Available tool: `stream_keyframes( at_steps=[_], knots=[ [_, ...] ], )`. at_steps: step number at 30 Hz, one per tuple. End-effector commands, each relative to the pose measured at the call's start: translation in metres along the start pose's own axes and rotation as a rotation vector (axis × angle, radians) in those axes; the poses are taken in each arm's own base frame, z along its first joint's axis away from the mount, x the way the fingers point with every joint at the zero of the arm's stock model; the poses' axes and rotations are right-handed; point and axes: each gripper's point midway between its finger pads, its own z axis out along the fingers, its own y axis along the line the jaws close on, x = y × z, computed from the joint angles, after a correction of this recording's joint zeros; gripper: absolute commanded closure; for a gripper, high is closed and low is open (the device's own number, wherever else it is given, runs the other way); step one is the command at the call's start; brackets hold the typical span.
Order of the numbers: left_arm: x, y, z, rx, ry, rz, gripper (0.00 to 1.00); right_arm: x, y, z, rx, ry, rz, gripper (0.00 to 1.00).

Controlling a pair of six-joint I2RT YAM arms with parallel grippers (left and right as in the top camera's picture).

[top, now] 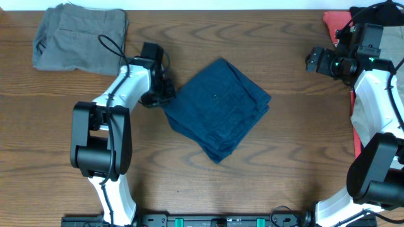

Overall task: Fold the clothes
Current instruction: 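Grasp the folded shorts' left edge with the left gripper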

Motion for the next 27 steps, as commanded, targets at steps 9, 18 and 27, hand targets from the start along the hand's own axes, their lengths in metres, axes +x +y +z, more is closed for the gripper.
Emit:
stream_keyframes(
  at_steps=[9,18,27],
  knots=[
    [0.062,-0.061,0.017,0.119,0.164,0.095,0.94,-0.012,0.000,-0.012,0.000,-0.038,0.007,0.01],
    [0.109,-0.101,0.020,0.115,0.242,0.138,0.94,-0.012,0.000,-0.012,0.000,-0.038,0.007,0.01],
    [0.102,-0.118,0.000,0.140,0.147,0.193,0.94,-0.012,0.000,-0.012,0.000,-0.038,0.007,0.01]
  ],
)
